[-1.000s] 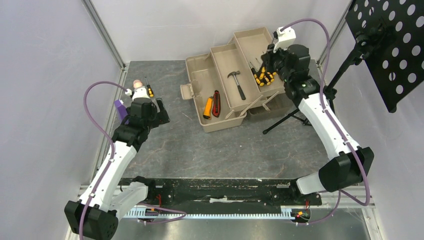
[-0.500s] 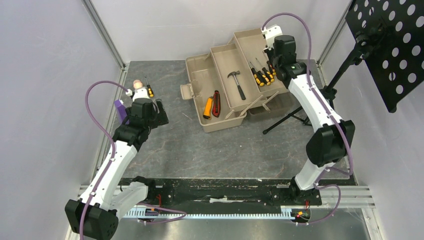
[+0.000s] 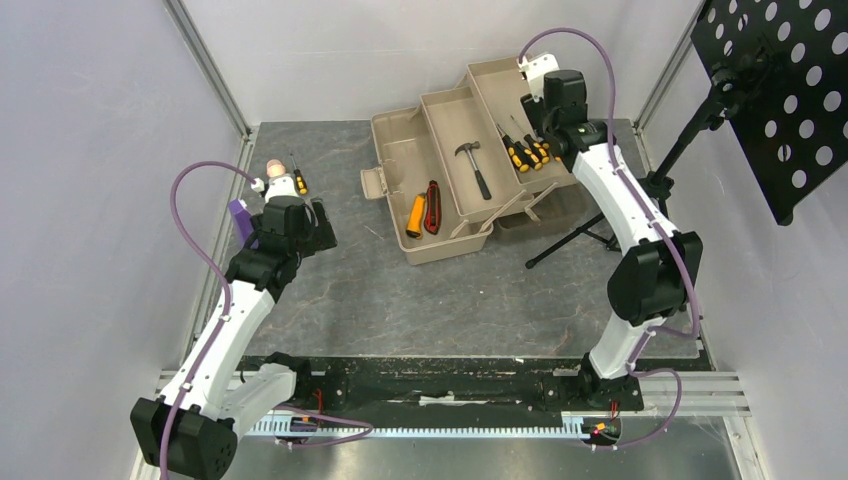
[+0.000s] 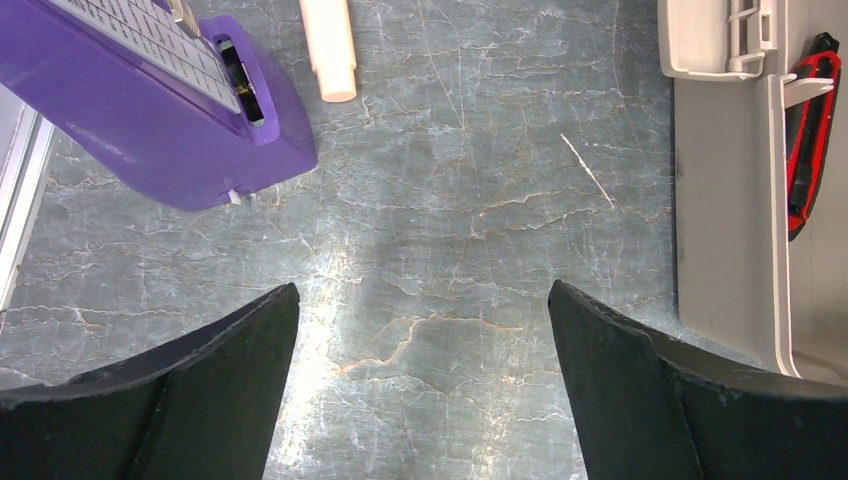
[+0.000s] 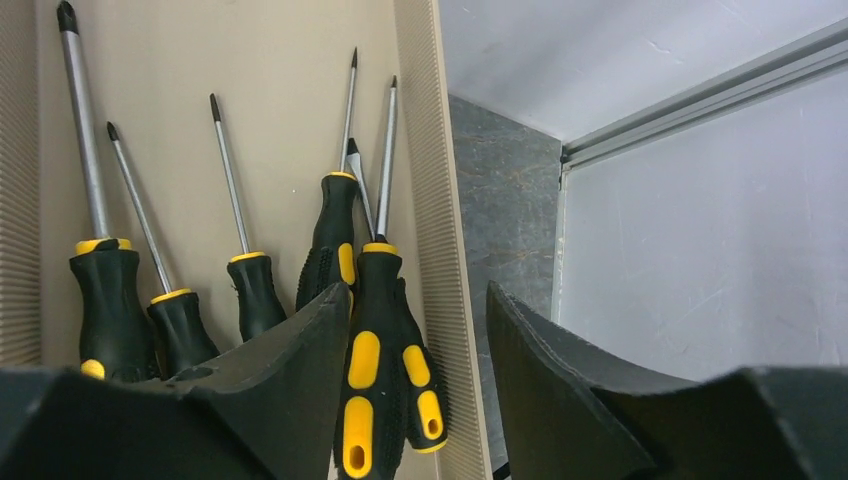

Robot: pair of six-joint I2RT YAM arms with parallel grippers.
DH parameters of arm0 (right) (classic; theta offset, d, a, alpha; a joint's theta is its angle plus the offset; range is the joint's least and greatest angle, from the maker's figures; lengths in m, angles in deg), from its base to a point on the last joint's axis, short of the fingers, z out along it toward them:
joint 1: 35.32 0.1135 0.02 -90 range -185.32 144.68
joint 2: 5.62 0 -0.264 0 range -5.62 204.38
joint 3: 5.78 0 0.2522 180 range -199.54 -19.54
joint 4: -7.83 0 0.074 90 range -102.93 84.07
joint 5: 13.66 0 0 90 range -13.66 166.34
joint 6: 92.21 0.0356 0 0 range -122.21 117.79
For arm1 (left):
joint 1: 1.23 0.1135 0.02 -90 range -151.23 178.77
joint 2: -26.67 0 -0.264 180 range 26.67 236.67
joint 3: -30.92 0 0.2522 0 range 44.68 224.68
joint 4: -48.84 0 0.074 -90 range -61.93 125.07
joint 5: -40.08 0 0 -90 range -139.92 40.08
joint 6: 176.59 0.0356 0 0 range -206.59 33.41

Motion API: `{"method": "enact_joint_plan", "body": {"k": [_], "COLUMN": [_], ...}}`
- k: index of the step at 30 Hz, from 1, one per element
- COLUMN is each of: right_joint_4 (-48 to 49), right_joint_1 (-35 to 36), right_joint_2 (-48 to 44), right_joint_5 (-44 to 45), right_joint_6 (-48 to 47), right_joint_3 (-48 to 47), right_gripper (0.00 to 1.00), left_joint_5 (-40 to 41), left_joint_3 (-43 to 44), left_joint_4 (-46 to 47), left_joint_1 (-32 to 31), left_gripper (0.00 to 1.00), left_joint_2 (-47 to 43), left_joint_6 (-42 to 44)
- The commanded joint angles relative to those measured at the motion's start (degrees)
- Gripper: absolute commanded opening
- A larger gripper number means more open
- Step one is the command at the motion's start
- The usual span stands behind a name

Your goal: Pack the tool kit

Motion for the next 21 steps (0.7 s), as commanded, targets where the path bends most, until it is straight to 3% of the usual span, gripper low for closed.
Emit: {"method": "enact_joint_plan", "body": {"k": [1,13,21], "right_joint_4": [3.0,15.0,36.7], "right_joint_1": [-0.2,-0.1,-0.1], "right_joint_2": [-6.1,-25.8,-46.1], "right_joint_5": [-2.0,-13.3,-27.8], "right_joint_6": [1.6,10.4,23.2], "right_joint_3": [0.2,23.1,49.9], "right_gripper": [0.55,0.6,0.69], "left_joint_5": [0.9,-0.5,-1.9], "left_joint_3": [-0.1,0.3,7.9], "left_joint_4": [1.3,1.2,-2.0], "left_joint_1": [0.3,0.4,1.6], "left_gripper": [1.0,1.0,0.99], "left_joint_2": [0.0,0.5,10.2], "left_joint_6": [2.0,1.2,-0.3]}}
